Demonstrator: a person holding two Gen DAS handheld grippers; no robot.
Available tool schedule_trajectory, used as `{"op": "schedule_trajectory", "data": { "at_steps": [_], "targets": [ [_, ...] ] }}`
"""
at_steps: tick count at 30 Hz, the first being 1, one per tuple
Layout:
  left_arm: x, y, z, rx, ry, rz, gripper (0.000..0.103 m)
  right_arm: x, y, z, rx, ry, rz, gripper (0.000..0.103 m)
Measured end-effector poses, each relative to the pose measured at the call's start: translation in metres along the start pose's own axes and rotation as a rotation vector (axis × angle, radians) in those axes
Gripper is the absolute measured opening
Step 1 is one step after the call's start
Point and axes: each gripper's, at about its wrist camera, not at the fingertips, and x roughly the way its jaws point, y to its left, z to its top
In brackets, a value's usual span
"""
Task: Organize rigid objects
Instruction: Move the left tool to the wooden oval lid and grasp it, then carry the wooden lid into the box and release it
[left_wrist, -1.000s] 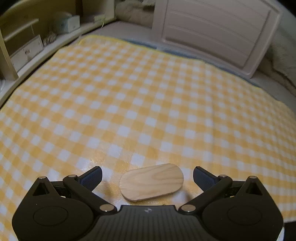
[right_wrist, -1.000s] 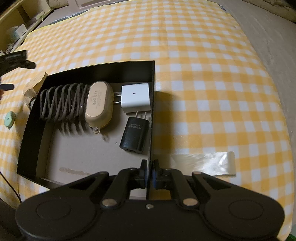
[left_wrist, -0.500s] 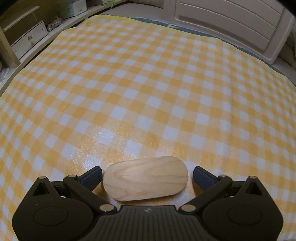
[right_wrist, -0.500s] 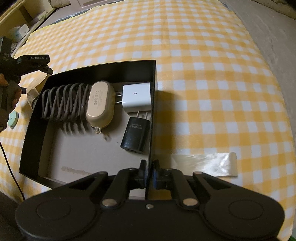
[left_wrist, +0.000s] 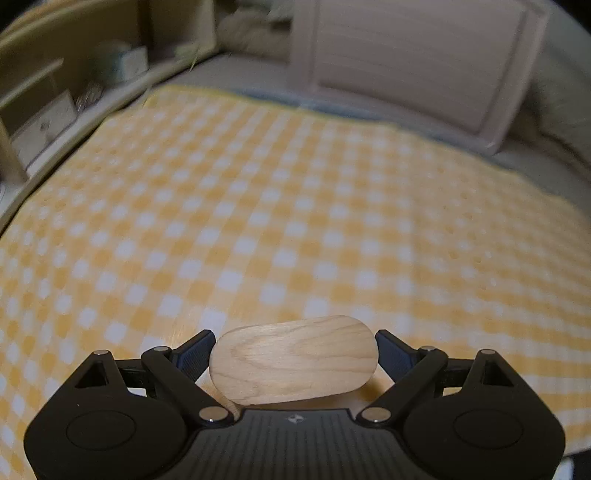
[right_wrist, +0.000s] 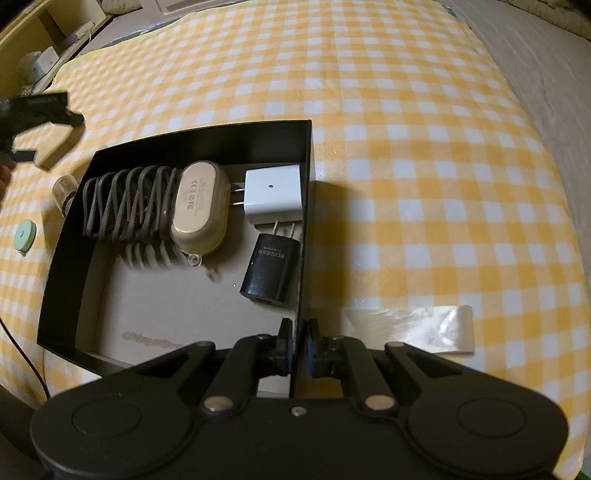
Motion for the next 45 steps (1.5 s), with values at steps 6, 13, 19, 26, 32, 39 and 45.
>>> {"op": "schedule_trajectory", "data": {
  "at_steps": [6,13,19,26,32,39,45],
  "targets": [
    [-0.054,-0.015,-0.002,0.075,-0.108,-0.139,0.092,0.002,0.001,0.001,-0.002,-0.001,-0.005,0.007],
    [-0.099,-0.038,-0.025,0.274,-0.177,-0.305,0.092,0.004,0.003,0.001,-0.003,-0.004,-0.009,0.007],
    [-0.112,-0.054,-0.051,0.323,-0.038,-0.459,0.092,0.005,0.002,0.002,0.004,-0.003,-0.01,0.007],
    [-0.108,-0.073,-0.086,0.281,0.143,-0.518,0.092,0.005,0.001,0.003,0.004,-0.002,-0.01,0.007],
    [-0.111,-0.087,-0.122,0.285,0.215,-0.485,0.092,0.005,0.001,0.003,0.005,-0.002,-0.01,0.007],
    [-0.101,-0.09,-0.143,0.28,0.262,-0.433,0.092,0.005,0.002,0.003,0.005,-0.002,-0.01,0.007],
    [-0.097,-0.091,-0.147,0.269,0.252,-0.398,0.092,0.005,0.002,0.003,0.006,-0.002,-0.01,0.007]
  ]
}}
